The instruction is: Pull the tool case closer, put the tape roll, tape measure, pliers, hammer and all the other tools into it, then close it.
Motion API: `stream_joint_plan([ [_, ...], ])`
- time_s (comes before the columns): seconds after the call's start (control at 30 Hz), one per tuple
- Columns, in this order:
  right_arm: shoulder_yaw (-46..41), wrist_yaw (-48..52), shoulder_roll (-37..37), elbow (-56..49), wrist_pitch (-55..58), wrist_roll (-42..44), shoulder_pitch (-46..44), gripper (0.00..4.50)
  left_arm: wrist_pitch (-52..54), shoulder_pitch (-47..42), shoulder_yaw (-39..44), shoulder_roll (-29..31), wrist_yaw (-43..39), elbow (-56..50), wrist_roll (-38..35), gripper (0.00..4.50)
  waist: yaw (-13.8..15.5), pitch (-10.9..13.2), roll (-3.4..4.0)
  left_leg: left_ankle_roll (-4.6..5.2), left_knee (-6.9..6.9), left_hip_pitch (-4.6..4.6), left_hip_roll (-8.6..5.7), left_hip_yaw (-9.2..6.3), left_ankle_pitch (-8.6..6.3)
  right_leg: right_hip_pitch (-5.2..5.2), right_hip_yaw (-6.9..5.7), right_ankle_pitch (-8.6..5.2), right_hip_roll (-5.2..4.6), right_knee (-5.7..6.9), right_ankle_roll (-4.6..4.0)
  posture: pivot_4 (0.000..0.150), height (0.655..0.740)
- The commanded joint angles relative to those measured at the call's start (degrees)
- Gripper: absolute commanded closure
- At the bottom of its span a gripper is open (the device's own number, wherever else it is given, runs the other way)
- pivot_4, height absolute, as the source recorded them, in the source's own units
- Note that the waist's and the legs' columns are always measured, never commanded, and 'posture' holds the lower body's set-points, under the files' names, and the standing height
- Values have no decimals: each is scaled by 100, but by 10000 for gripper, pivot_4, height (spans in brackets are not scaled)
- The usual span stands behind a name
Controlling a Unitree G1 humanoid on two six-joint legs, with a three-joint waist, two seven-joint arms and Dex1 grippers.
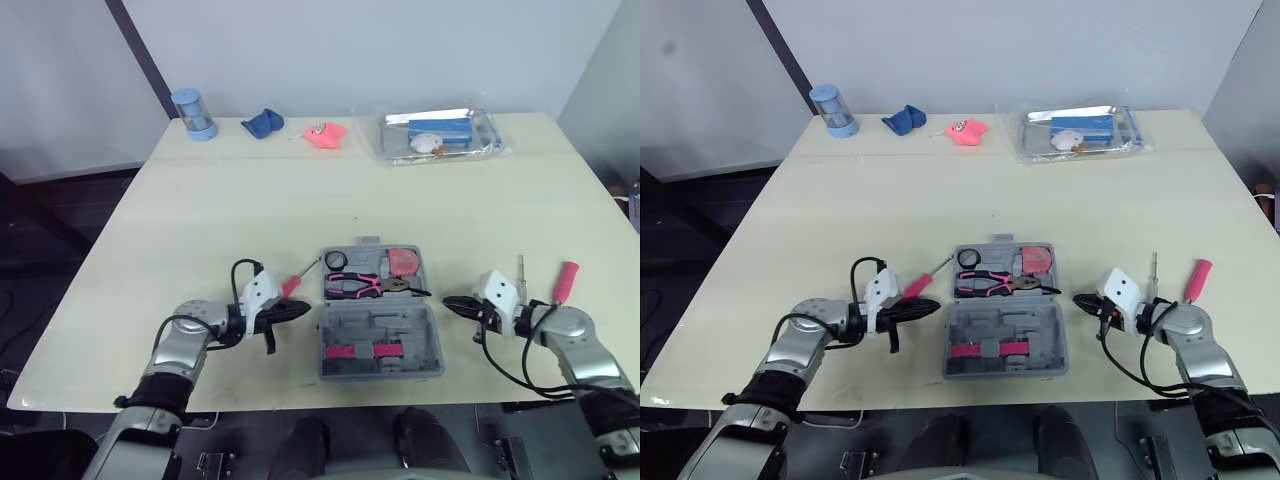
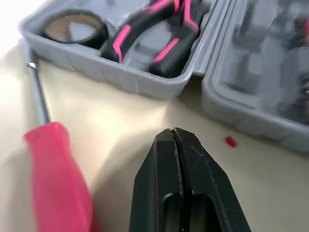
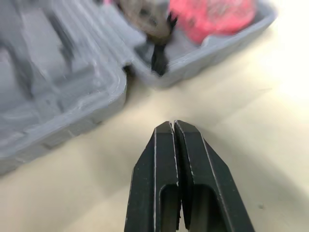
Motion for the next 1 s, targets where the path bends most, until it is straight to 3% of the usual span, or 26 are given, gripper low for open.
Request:
stream_joint_plan([
  [0.03,-616,67,-150,-661,108,652,310,44009,505,318,490,161,-40,-998,-687,45000,36,5,0,0,0,-4,0,-1,0,-1,-2,0,-1,-2,0,1500,7400],
  [0.27,-2106,197,-321,-1020,42,1670,1596,44009,1097,1466,1900,458,299,-1972,-1702,45000,138,9,0,0,-2,-24,1,-16,-1,-5,-21,-1,-5,-20,-1,1500,7400],
  [0.37,-2675,322,-392,-874,0,1933,2100,45000,1047,1959,2416,558,326,-1932,-1846,36534,137,10,-1,0,-2,-24,1,-15,-1,-6,-21,-1,-5,-20,-1,1500,7400],
  [0.43,-3094,422,-424,-587,-97,2040,2448,45000,962,2297,2741,554,377,-1853,-1887,27789,134,10,-1,0,-2,-23,1,-14,-1,-5,-21,-1,-5,-20,-1,1500,7400],
  [0.5,-3475,506,-449,-205,-263,2085,2765,36857,841,2636,3016,520,403,-1747,-1889,17862,137,11,-3,0,-2,-22,1,-11,-1,-3,-20,-3,-5,-21,-2,1500,7400],
  [0.53,-3607,583,-478,8,-364,2065,2931,30180,778,2789,3143,492,403,-1617,-1895,11209,146,12,-3,0,-4,-22,1,-11,-2,-3,-20,-3,-5,-25,-2,1500,7400],
  [0.63,-3902,729,-518,517,-532,2045,3243,19286,553,3114,3380,452,344,-1220,-1836,1421,138,12,-4,0,-7,-21,1,-9,-2,-4,-20,-4,-5,-27,-3,1500,7400],
  [0.67,-3989,774,-534,682,-591,2049,3319,17071,479,3191,3433,452,312,-1087,-1823,525,134,12,-4,0,-7,-19,1,-7,-2,-3,-18,-4,-5,-27,-3,1500,7400],
  [0.73,-4146,817,-562,977,-673,2085,3392,6409,378,3295,3505,451,284,-934,-1823,0,125,14,-7,0,-10,-14,2,2,-2,-3,-13,-5,-4,-26,-4,1500,7400],
  [0.8,-4250,851,-596,1233,-770,2089,3423,1689,353,3349,3550,448,290,-877,-1850,0,122,14,-8,0,-12,-11,2,8,-2,-3,-8,-6,-4,-26,-4,1500,7400],
  [1.0,-4344,985,-657,1822,-1043,2016,3514,1689,313,3438,3561,449,262,-851,-1866,0,127,13,-10,-1,-16,-2,2,19,-2,0,2,-5,-5,-26,-3,1500,7400],
])
